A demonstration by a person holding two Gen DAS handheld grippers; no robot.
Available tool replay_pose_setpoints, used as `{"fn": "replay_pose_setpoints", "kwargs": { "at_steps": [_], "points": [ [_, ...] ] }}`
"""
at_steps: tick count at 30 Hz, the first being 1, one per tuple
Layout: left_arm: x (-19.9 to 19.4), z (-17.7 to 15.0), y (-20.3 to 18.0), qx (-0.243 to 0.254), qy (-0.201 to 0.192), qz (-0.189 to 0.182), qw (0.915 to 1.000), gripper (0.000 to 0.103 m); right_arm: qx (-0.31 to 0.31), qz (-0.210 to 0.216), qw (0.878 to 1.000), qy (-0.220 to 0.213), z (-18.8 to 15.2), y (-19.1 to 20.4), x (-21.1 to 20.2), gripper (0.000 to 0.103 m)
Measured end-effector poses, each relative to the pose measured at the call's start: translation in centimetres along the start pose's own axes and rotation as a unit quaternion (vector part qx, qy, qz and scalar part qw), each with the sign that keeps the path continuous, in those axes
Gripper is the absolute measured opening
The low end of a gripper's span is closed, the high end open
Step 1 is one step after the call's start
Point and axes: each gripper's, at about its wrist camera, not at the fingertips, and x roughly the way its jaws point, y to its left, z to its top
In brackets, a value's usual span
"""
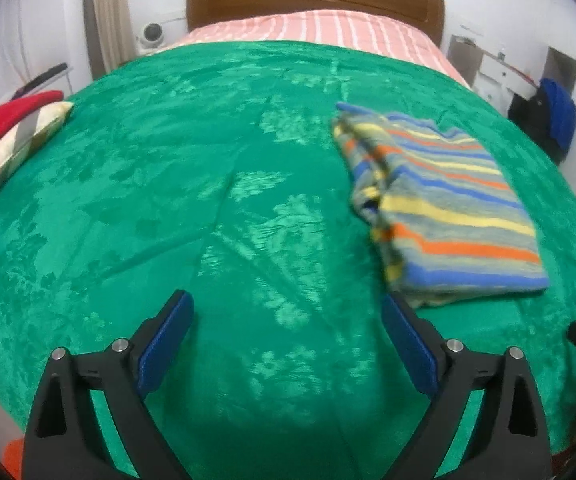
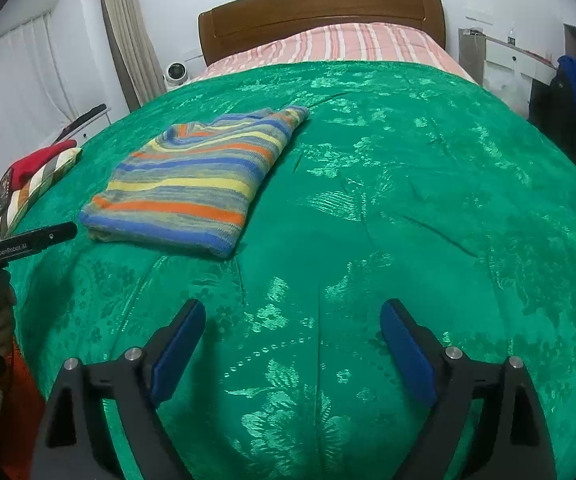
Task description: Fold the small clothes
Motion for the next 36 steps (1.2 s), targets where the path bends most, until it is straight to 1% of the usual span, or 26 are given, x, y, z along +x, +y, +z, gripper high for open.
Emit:
{"fn": "replay_pose_setpoints", "kwargs": {
  "at_steps": [1,3,4,5,9,18,31,34,36],
  "points": [
    [0.3,-0.1,0.1,0.003,0.003,0.004,1.0000,0.097,-0.002,-0.002,1.000,0.001,-0.2,0.0,0.2,0.098],
    [1.3,-0.8,0.2,0.010,0.019,0.008,0.9997,0.100,-0.010,-0.006,1.000,0.004,-0.7,0.0,0.7,0.099],
    [1.6,-1.0,0.3,0.011,0.020,0.006,0.9997,0.101,-0.014,-0.008,1.000,0.002,-0.9,0.1,0.9,0.101],
    [1.6,-1.4,0.3,0.011,0.010,0.004,0.9999,0.102,-0.020,-0.009,1.000,-0.002,-1.3,0.2,1.1,0.102],
    [1.8,-1.8,0.2,0.012,0.007,0.005,0.9999,0.103,-0.030,-0.021,0.999,-0.013,-1.7,0.5,1.6,0.103],
    [1.8,-2.0,0.0,0.015,0.004,0.011,0.9998,0.103,-0.035,-0.023,0.999,-0.030,-2.2,0.6,1.8,0.103],
    [1.7,-2.1,-0.1,0.015,-0.004,0.015,0.9998,0.103,-0.036,-0.024,0.999,-0.032,-2.3,0.7,1.8,0.103],
    [1.7,-2.0,0.0,0.014,0.004,0.009,0.9998,0.103,-0.036,-0.024,0.999,-0.031,-2.3,0.7,1.8,0.103],
    [1.5,-1.1,0.6,0.014,0.030,-0.006,0.9994,0.102,-0.038,-0.024,0.999,-0.024,-2.2,0.8,1.7,0.103]
  ]
}}
